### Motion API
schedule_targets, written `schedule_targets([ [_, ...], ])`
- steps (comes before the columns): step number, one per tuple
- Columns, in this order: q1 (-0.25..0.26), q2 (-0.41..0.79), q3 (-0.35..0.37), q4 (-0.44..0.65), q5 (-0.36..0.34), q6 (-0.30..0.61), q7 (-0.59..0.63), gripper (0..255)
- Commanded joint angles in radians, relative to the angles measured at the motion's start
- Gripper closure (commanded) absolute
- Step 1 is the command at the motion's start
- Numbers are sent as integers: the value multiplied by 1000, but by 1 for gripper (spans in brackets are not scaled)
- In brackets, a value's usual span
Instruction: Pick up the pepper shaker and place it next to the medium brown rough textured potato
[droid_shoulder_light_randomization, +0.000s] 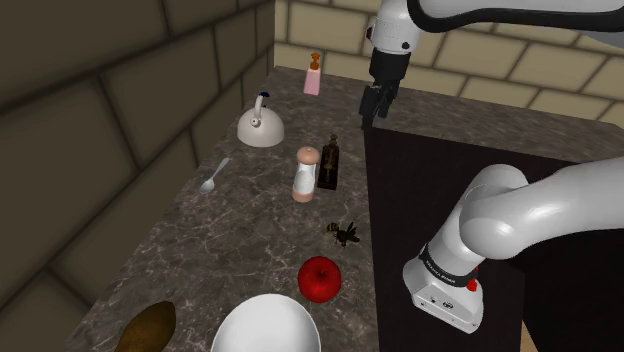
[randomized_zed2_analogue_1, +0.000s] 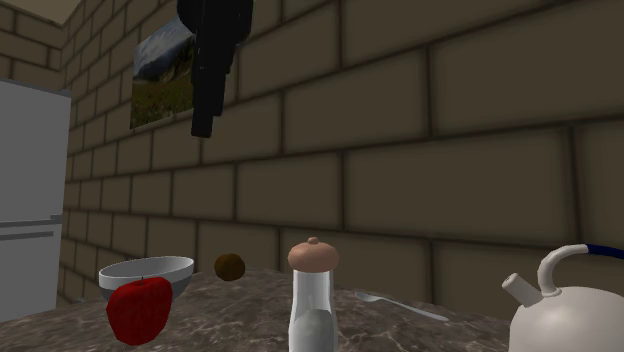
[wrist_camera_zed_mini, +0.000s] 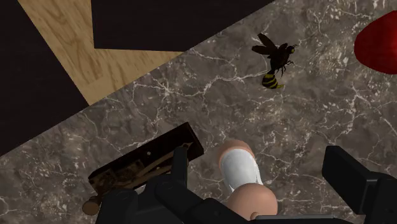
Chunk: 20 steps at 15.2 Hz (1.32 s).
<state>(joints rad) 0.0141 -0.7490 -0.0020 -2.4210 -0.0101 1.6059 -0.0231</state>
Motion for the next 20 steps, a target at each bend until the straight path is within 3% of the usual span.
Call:
schedule_targets([
  [1, 0, 0, 0, 0, 0, 0, 0, 0],
  [8, 32, 253, 11, 47, 5, 196, -46, 0],
  [16, 63, 560, 32, 177, 6, 361, -95, 0],
  [20, 65, 592, 34, 159, 5, 411, -97, 0],
])
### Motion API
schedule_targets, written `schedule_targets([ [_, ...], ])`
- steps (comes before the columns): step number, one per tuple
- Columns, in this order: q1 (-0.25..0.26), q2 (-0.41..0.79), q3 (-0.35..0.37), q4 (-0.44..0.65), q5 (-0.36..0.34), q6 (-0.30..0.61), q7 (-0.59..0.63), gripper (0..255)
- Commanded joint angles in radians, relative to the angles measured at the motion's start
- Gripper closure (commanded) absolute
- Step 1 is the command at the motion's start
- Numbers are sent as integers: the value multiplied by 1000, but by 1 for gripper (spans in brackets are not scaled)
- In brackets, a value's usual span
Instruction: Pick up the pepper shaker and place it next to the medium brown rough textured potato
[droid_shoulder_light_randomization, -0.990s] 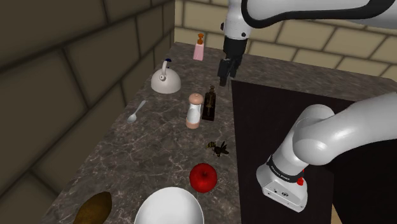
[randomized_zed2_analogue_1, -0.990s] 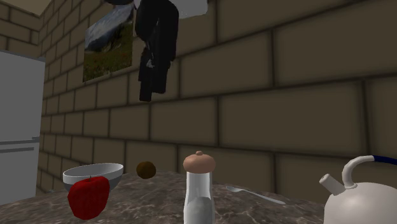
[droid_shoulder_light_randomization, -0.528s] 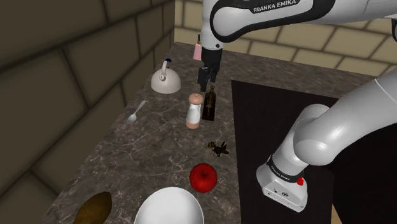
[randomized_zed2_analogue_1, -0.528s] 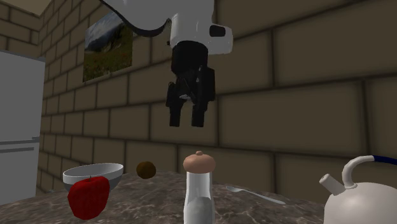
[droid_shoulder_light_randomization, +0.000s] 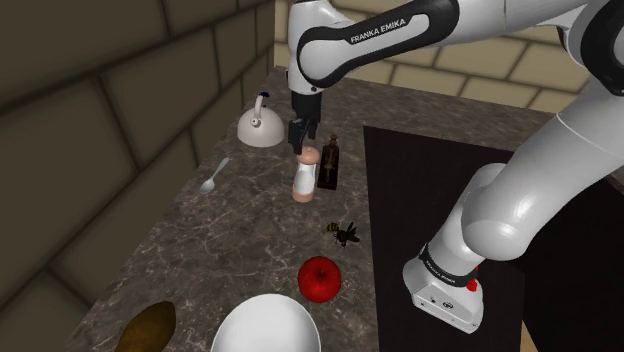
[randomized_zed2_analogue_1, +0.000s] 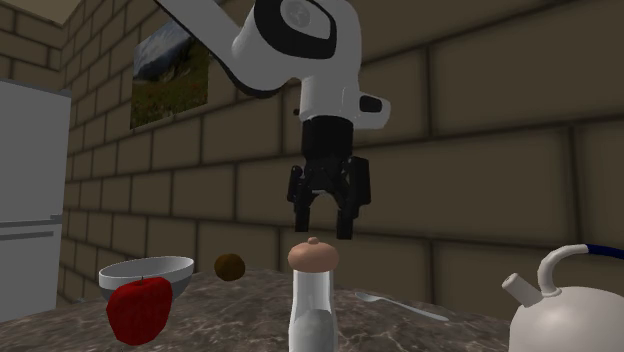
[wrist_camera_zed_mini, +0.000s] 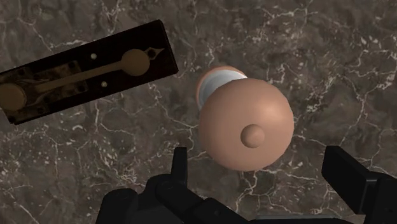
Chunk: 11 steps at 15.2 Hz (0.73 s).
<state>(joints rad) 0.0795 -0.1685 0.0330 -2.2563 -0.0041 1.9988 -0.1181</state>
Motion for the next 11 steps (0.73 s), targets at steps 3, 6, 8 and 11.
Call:
schedule_targets([
  [3, -1, 24, -1, -35, -1, 59, -2, 0],
  [6, -1, 31, -1, -50, -2, 81, -1, 0],
  [8, -1, 31, -1, -49, -2, 81, -1, 0],
  [11, -1, 31, -1, -49, -2, 81, -1, 0],
])
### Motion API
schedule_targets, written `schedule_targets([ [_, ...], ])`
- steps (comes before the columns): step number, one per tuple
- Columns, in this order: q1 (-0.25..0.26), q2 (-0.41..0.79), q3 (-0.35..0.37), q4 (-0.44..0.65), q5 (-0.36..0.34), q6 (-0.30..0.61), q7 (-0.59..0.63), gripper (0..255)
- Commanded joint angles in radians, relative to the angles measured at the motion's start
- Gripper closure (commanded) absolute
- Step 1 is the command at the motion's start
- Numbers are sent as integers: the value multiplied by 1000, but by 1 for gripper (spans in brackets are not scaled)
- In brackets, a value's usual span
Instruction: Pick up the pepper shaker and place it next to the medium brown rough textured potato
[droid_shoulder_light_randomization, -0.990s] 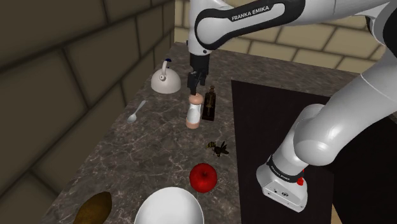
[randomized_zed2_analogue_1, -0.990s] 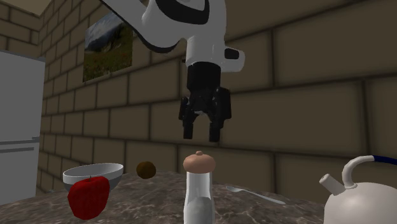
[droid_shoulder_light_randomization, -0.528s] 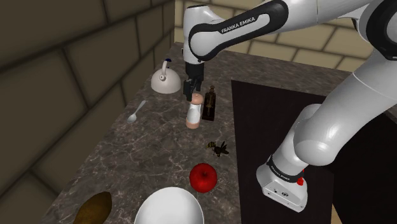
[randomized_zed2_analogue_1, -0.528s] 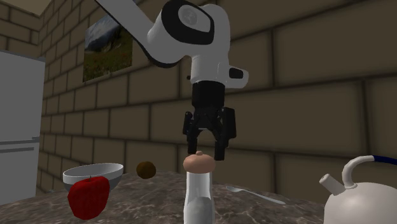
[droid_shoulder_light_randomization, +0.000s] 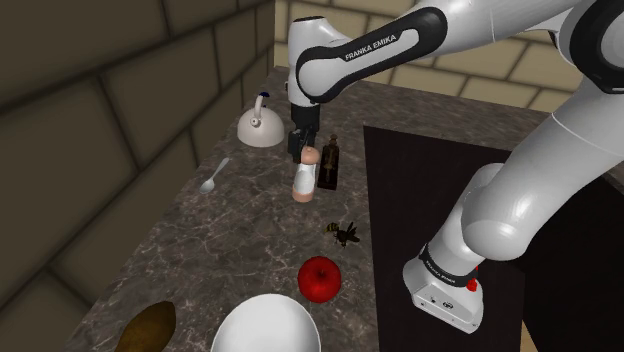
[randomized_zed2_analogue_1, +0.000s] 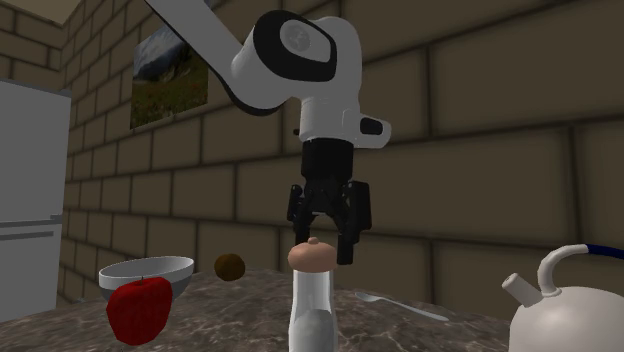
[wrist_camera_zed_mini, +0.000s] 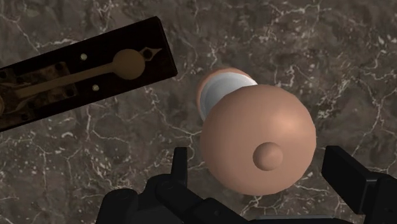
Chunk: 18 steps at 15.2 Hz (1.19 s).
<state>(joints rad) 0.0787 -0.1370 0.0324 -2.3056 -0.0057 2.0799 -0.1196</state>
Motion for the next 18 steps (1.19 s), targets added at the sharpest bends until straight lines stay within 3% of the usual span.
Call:
schedule_targets([
  [1, 0, 0, 0, 0, 0, 0, 0, 0],
  [2, 0, 0, 0, 0, 0, 0, 0, 255],
  [11, 0, 0, 0, 0, 0, 0, 0, 255],
  [18, 0, -39, -1, 58, 1, -96, -2, 255],
])
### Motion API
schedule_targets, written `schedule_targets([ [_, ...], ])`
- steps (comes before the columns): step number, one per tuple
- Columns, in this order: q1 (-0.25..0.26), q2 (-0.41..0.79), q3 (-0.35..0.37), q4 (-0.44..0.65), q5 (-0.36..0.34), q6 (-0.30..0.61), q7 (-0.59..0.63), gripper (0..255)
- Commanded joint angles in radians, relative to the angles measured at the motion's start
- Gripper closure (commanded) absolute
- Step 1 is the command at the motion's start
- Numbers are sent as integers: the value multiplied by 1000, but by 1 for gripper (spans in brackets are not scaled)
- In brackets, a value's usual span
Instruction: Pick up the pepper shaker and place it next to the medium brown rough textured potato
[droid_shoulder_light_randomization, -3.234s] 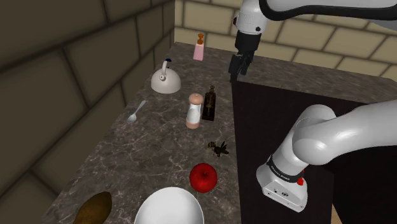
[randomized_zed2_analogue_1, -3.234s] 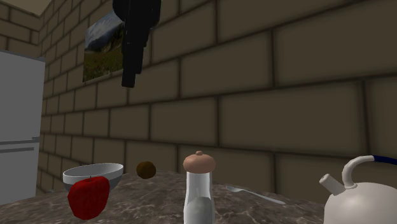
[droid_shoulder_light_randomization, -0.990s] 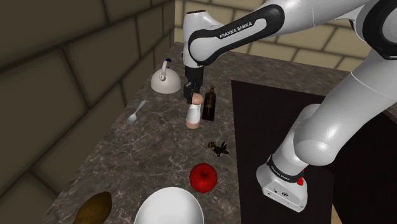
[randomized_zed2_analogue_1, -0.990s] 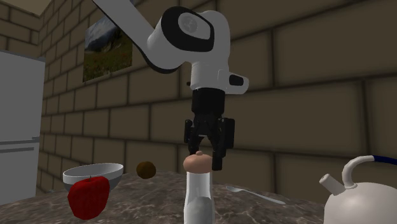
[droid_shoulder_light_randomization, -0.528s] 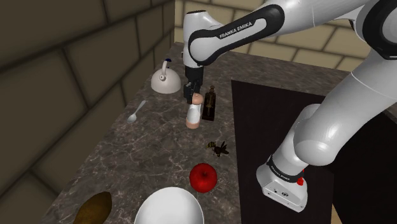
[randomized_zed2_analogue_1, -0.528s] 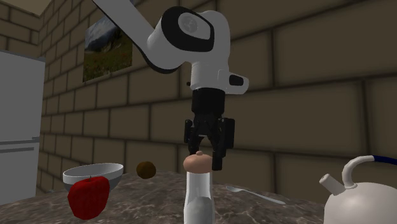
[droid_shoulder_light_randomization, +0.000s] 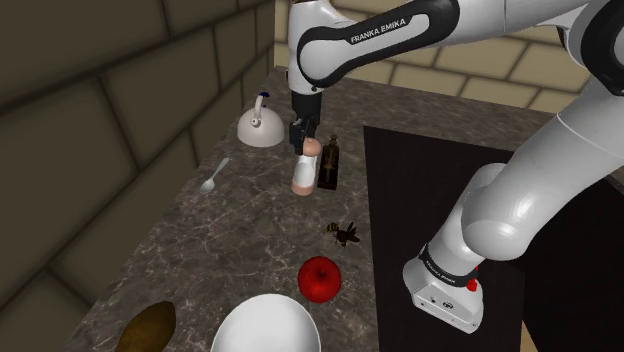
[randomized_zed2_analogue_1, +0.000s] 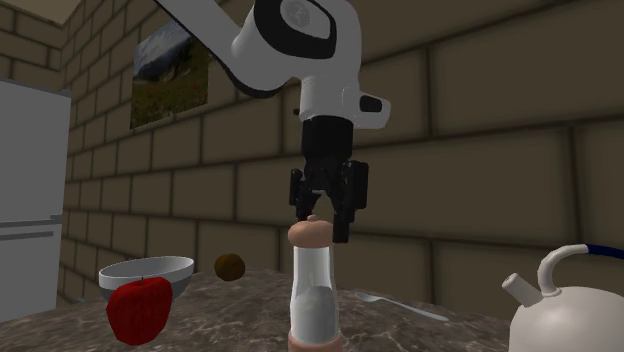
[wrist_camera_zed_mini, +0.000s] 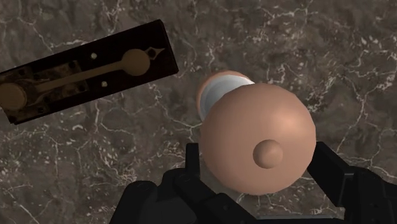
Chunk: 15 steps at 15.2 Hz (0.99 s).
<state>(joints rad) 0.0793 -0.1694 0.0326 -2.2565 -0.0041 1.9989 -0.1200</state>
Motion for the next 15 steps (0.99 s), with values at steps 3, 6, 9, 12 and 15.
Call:
schedule_targets([
  [3, -1, -19, -1, 36, 0, -56, -2, 255],
  [6, -1, -31, -1, 66, 1, -97, -3, 255],
  [9, -1, -40, -1, 98, 1, -138, -3, 255],
  [12, -1, -47, -2, 131, 1, -178, -4, 255],
  [15, -1, -52, -2, 166, 1, -219, -4, 255],
])
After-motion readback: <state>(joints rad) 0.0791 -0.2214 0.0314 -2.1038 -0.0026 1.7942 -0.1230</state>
